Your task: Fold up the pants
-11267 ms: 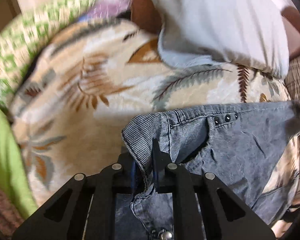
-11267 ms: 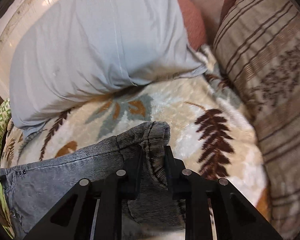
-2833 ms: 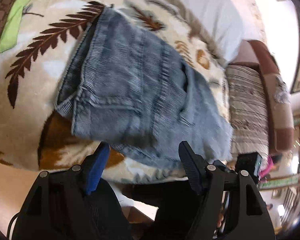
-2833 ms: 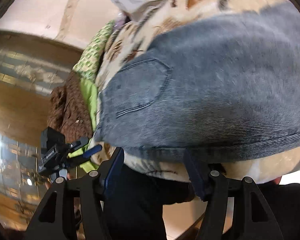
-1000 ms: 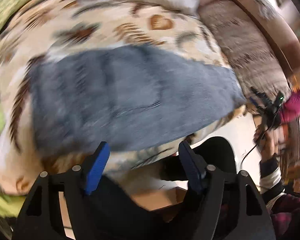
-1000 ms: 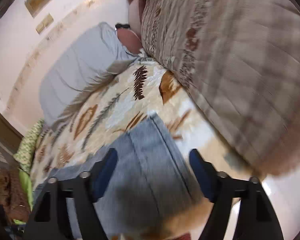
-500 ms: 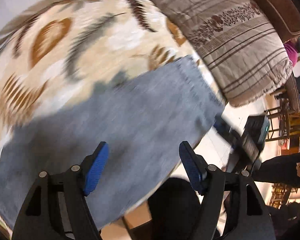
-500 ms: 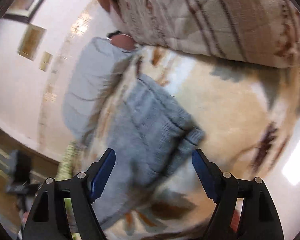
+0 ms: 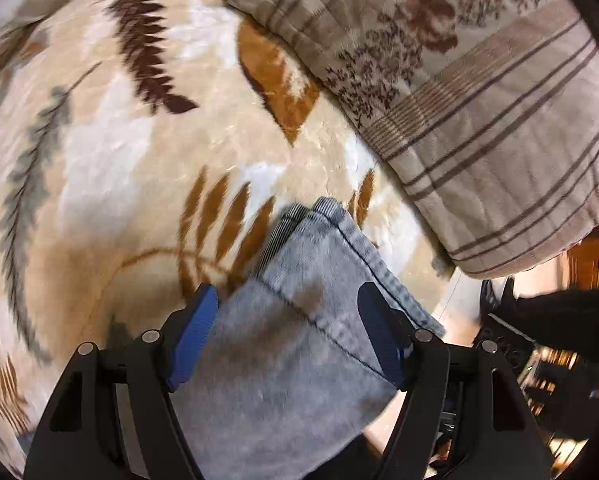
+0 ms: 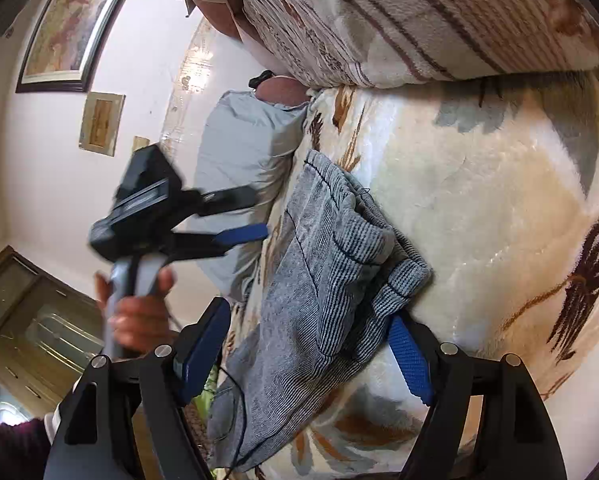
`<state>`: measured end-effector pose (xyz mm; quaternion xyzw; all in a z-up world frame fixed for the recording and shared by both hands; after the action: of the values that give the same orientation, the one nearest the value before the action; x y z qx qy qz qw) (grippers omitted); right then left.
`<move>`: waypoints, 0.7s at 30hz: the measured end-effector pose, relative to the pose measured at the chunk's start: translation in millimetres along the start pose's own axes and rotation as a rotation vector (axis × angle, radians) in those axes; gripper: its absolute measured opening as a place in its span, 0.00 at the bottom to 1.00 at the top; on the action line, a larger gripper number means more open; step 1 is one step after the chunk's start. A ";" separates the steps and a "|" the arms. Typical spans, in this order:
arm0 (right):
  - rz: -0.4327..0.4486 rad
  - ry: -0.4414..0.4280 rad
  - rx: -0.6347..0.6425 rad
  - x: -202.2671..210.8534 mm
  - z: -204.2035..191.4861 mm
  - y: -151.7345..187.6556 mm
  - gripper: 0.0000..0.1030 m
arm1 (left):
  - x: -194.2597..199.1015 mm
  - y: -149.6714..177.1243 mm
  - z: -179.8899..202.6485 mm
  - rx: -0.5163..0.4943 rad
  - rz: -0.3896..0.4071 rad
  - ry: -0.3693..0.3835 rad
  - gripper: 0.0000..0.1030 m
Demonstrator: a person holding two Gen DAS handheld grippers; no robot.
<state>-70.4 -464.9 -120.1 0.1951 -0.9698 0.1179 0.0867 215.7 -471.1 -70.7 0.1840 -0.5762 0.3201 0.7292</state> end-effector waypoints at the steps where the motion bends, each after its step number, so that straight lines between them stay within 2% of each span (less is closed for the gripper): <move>1: 0.002 -0.011 -0.004 0.3 1.8 0.0 0.76 | -5.3 -3.2 1.7 -0.023 -0.018 0.000 0.70; 8: 0.009 -0.105 -0.046 2.7 9.1 0.8 0.76 | -37.7 -12.4 25.3 -0.239 -0.134 0.007 0.71; 11: 0.016 -0.117 -0.054 -1.7 12.5 0.1 0.68 | -44.7 -11.0 37.0 -0.324 -0.141 0.014 0.78; 13: 0.029 -0.130 -0.067 0.5 16.2 -0.1 0.64 | -45.2 -11.2 41.0 -0.354 -0.137 0.041 0.78; 15: 0.037 -0.122 -0.085 4.8 22.5 2.7 0.51 | -46.6 -10.3 45.2 -0.372 -0.135 0.061 0.79; 17: 0.046 -0.115 -0.099 6.3 28.1 4.3 0.44 | -46.9 -5.3 49.4 -0.406 -0.124 0.066 0.79; 19: 0.053 -0.108 -0.111 7.9 30.5 6.4 0.42 | -47.6 -1.6 57.3 -0.431 -0.108 0.071 0.78; 20: 0.056 -0.103 -0.112 8.0 30.0 6.0 0.42 | -46.7 4.3 61.4 -0.441 -0.097 0.072 0.73; 21: 0.058 -0.095 -0.106 7.6 28.3 5.6 0.42 | -43.4 8.7 61.2 -0.446 -0.081 0.064 0.63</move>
<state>-82.9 -470.0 -146.6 0.1677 -0.9829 0.0592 0.0472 159.8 -514.8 -96.8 0.0311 -0.6015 0.1607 0.7819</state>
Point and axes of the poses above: each gripper's, at about its wrist camera, not at the fingertips, and x roughly against the way its jaws point, z to its right, y to its underside, the point moved 1 cm from there along -x, roughly the way its jaws point, and after that the axes turned 1 degree about -x, right-handed, at the moved point
